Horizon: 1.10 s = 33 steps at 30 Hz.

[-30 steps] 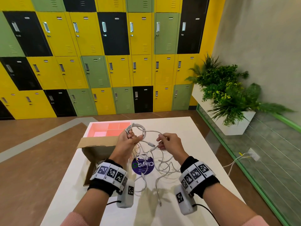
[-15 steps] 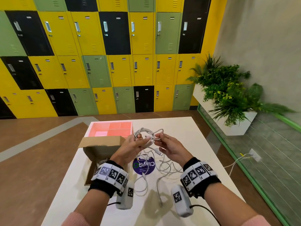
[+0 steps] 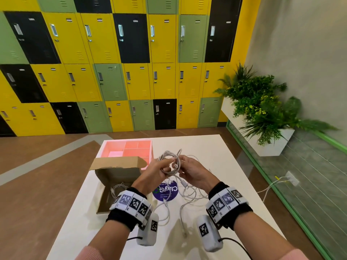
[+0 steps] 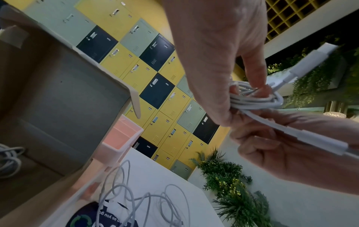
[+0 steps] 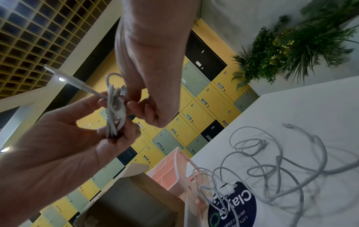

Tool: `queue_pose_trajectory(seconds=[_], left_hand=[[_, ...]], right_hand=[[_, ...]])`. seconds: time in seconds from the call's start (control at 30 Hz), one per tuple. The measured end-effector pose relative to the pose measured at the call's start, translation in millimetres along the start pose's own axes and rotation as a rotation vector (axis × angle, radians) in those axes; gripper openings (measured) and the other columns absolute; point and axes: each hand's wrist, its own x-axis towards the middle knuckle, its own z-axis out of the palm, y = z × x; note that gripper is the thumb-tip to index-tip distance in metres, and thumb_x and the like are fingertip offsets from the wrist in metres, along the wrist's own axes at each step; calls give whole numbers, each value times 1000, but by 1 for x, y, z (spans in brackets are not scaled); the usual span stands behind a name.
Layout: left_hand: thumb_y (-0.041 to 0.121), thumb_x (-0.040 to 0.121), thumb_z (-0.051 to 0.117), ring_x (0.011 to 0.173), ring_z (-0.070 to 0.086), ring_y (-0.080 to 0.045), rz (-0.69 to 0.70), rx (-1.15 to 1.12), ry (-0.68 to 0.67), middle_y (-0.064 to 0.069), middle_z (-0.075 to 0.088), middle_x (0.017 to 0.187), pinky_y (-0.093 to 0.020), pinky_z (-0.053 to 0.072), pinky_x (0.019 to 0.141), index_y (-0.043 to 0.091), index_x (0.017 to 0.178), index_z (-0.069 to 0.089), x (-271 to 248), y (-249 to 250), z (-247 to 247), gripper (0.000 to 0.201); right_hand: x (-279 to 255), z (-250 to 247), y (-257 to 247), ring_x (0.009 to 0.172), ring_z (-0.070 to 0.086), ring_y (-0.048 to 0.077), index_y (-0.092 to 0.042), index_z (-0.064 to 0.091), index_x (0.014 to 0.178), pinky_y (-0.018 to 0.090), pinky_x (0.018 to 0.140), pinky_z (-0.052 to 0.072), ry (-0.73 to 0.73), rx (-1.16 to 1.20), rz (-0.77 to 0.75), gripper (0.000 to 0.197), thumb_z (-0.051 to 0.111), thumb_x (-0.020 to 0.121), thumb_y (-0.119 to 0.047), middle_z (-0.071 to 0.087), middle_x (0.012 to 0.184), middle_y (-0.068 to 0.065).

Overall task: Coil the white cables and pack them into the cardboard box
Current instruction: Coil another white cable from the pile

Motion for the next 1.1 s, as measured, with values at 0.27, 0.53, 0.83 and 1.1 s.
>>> queue_pose_trajectory(seconds=[0.27, 0.53, 0.83, 1.1], left_hand=[[12, 90, 58, 85, 67, -23, 151, 205, 49, -15, 71, 90, -30, 55, 79, 0, 90, 64, 0, -4, -9, 14], [11, 87, 65, 75, 67, -27, 238, 318, 101, -18, 69, 80, -34, 57, 72, 17, 67, 69, 1, -1, -3, 22], [9, 85, 67, 75, 70, -23, 316, 404, 157, -11, 73, 81, -35, 57, 73, 7, 88, 67, 4, -3, -8, 3], [13, 85, 66, 73, 71, -25, 317, 364, 182, -17, 72, 86, -34, 59, 62, -8, 106, 61, 7, -7, -14, 30]], right_hand=[[0, -10, 5, 58, 47, 4, -17, 53, 85, 16, 50, 34, 14, -41, 12, 11, 54, 96, -21, 58, 72, -6], [2, -2, 3, 89, 54, 23, 3, 63, 114, 24, 72, 41, 14, -121, -19, 27, 55, 93, -13, 63, 96, 13], [-11, -3, -31, 76, 55, 15, -5, 61, 98, 22, 65, 45, -222, 5, 166, 20, 46, 87, -14, 59, 90, 7], [-12, -3, -35, 87, 68, 25, 2, 45, 129, 26, 72, 57, -126, -266, 86, 59, 72, 77, 5, 60, 106, 21]])
